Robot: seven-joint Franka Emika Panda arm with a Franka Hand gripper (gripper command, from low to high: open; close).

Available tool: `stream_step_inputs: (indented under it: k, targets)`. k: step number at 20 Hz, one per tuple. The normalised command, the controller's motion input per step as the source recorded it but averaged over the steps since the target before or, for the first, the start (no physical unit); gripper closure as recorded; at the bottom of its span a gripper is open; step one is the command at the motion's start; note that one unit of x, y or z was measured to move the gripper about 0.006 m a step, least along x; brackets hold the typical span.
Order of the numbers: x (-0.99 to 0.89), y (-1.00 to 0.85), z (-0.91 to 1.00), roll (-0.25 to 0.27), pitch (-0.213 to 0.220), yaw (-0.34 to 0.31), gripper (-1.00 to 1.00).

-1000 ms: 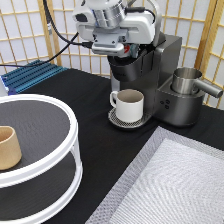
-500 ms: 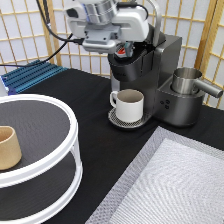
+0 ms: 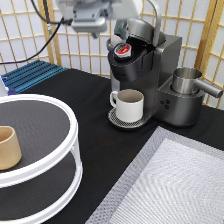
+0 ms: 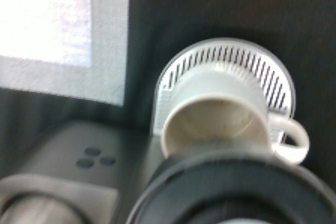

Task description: Make coffee

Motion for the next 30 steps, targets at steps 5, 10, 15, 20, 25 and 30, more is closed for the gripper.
stream_step_inputs:
  k: [5,10,15,20,25,30]
  targets:
    - [0.5,0.68,0.95,-0.175,0.006,-0.087,-1.0]
    - [0.34,0.32,0.28,-0.165,0.059,-0.102,-1.0]
    - [0.08,0.07,-0.05,-0.122,0.086,-0.067,-1.0]
    - [0.0,0.1,-0.17,-0.135,0.09,-0.021,-1.0]
    - [0.14,0.26,-0.03,-0.174,0.015,0.0,-1.0]
    - [0.14,0.07,-0.13,-0.141,0.0,0.0,-1.0]
